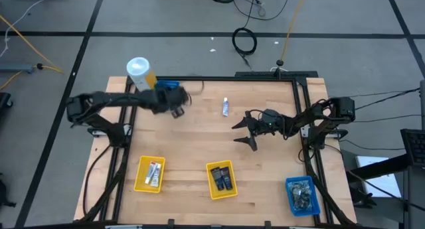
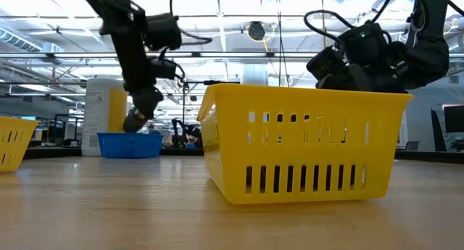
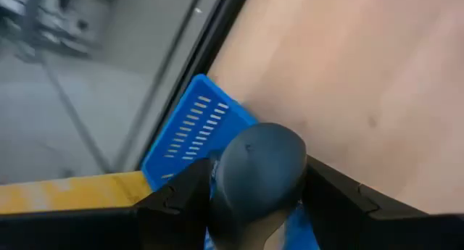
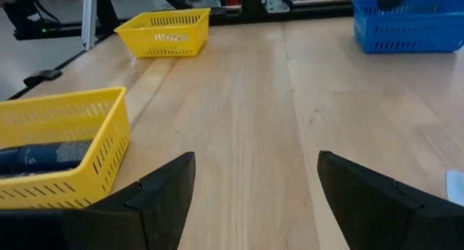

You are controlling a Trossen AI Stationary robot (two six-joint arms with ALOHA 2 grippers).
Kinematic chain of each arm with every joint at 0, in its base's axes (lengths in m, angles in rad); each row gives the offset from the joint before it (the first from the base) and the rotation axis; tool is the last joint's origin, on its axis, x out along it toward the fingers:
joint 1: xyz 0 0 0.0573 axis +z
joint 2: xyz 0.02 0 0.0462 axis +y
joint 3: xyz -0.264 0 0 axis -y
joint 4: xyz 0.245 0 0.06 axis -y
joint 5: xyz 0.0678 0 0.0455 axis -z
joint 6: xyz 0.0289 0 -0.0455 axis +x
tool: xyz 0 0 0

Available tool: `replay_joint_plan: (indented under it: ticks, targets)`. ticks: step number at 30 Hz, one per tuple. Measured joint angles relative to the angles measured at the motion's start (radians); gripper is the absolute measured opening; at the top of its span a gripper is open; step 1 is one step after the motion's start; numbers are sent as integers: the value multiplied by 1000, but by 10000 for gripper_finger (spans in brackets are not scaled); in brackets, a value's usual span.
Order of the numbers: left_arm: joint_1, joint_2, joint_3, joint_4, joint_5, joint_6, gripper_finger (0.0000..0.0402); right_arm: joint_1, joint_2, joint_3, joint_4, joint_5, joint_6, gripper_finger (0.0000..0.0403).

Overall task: Pick & Place Travel size toiletries
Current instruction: Put the black deodorant into the top blue bin

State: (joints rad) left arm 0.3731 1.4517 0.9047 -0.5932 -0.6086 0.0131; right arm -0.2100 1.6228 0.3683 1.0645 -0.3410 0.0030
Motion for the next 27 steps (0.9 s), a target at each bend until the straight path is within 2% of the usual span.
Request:
replay_joint_plan:
  ticks: [4, 6, 10, 16, 27]
  targets:
    - [177, 0, -10, 60, 188, 29, 182, 0, 0, 0, 10, -1, 3, 282]
    - [233, 0, -15, 71, 222, 15, 182, 0, 0, 0, 10, -1, 4, 281]
    - [306, 0, -15, 52, 253, -36, 182, 0, 0, 0, 8, -1, 18, 281]
    - [384, 14, -15, 43, 453, -102, 182, 0, 0, 0, 5, -1, 19, 279]
    - [428, 14, -16, 14, 456, -169, 182, 0, 0, 0, 0, -2, 23, 278]
